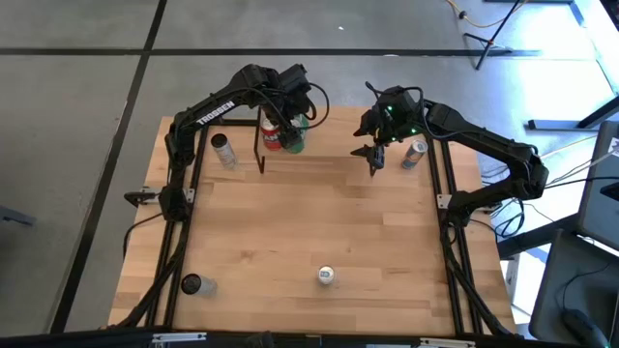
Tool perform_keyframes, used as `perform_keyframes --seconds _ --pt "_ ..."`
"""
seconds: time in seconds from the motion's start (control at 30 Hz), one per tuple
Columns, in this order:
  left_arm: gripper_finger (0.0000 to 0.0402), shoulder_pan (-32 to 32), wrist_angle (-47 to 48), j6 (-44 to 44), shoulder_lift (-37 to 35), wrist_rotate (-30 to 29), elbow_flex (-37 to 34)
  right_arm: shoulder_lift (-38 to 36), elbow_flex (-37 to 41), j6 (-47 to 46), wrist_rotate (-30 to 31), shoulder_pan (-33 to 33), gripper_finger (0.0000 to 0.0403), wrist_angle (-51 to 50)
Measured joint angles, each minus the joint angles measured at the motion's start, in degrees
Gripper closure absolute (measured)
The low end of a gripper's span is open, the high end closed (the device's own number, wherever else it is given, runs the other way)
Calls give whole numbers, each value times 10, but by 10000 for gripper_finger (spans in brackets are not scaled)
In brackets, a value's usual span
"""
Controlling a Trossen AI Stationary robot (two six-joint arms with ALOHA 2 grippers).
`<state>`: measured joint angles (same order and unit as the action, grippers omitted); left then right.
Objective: Place canned beverage on shelf
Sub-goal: Put the green soda can on the shelf aligned with the other green soda can, then put the top blue soda can on the shelf
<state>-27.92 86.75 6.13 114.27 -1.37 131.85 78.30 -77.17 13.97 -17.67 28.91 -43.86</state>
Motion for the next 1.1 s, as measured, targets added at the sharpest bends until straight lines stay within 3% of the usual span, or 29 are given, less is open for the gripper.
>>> perform_keyframes --seconds 0.93,1.1 --pt "56 10 -5 -5 -33 -10 30 0 0 -10 1 0 114 10" --pt "56 12 -22 -45 -63 -5 30 -4 0 -15 5 0 114 6"
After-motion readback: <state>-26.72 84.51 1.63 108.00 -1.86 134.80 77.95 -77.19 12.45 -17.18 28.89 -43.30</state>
